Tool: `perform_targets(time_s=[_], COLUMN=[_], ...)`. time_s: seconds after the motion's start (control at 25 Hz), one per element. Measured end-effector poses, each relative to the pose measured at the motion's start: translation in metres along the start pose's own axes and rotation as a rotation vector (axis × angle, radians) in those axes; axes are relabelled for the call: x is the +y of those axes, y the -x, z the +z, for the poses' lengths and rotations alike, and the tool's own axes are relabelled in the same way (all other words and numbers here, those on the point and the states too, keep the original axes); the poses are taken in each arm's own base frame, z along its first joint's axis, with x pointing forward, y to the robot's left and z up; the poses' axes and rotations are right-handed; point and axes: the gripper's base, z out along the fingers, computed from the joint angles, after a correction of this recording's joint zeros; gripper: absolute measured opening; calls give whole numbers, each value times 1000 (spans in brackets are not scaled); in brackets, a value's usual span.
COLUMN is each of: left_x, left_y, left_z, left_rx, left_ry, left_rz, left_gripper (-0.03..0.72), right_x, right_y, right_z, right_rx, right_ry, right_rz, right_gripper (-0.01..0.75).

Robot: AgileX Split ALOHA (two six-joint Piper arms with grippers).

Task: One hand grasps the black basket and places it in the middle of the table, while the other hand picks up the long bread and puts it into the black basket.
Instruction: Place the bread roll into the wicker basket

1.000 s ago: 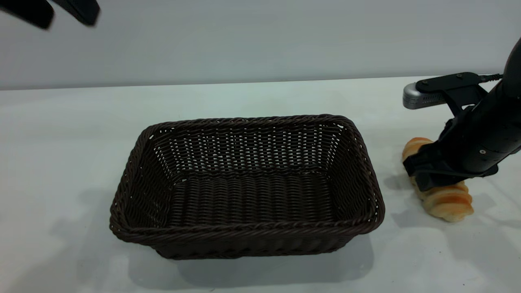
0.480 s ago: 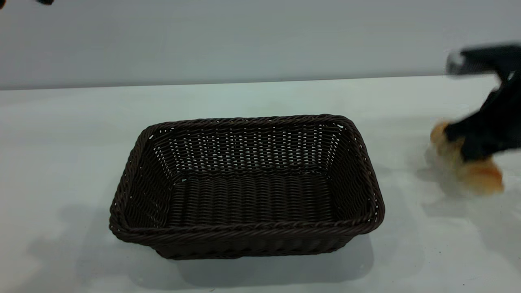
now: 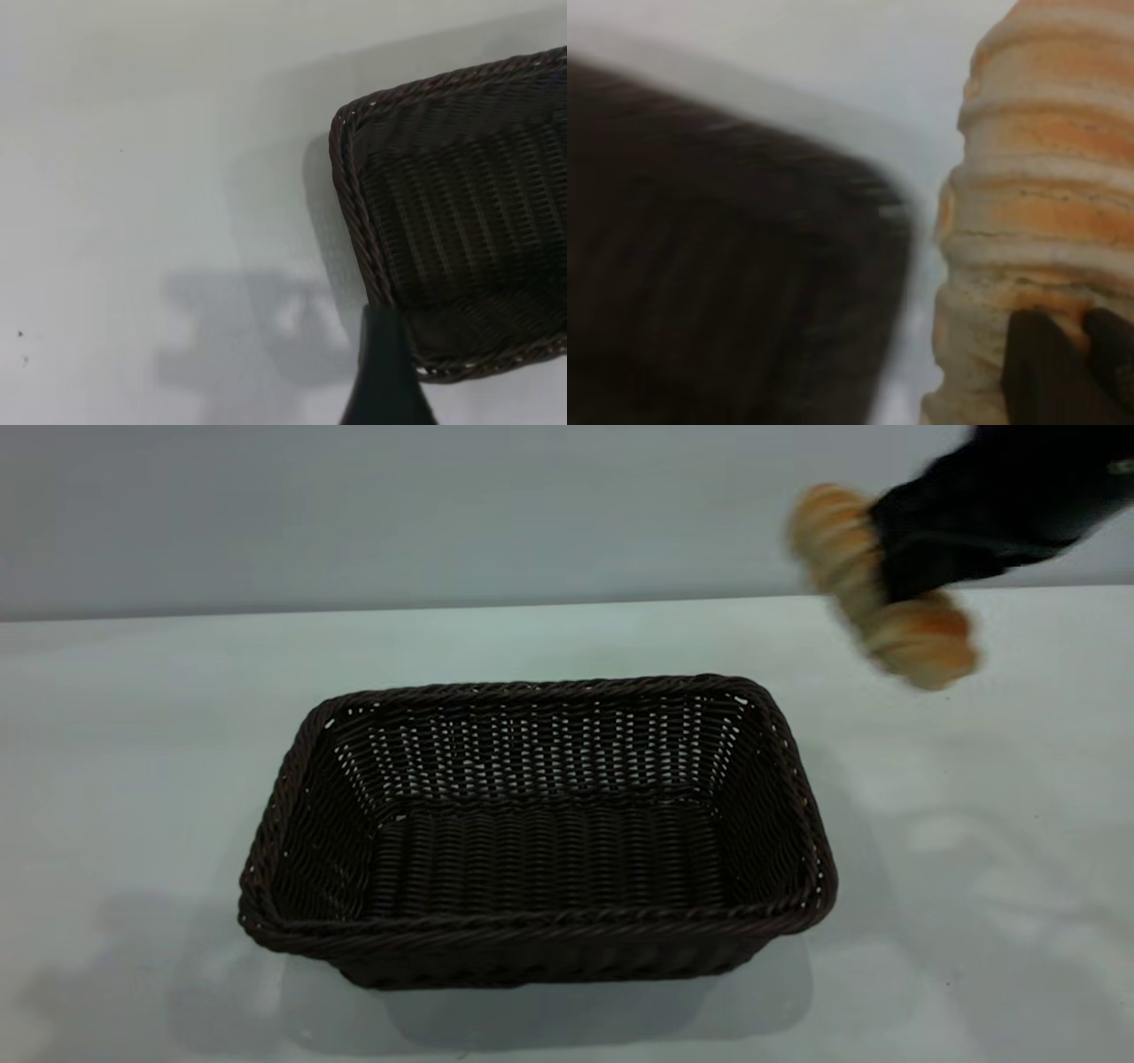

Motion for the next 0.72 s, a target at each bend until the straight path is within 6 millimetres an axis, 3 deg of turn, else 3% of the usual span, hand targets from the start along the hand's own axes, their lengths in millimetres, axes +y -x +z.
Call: perform_targets(time_s=[0.12, 0.28, 0.52, 0.72], left_x=[2, 5, 9, 13], left_y=[-5, -14, -44, -72], left_z=[-13, -28, -40, -50], left_rx=[-5, -5, -17, -46], left_ry=[16, 25, 24, 20], left_rz=[11, 7, -3, -7], left_gripper=[571, 571, 571, 571], right_x=[36, 65, 77, 77], right_y=[-3, -7, -21, -28], right_z=[2, 9, 35, 50], right_rx=[13, 6, 19, 24], right_ry=[77, 122, 111, 87], right_rz=[-79, -144, -178, -184], right_gripper=[30, 30, 65, 208])
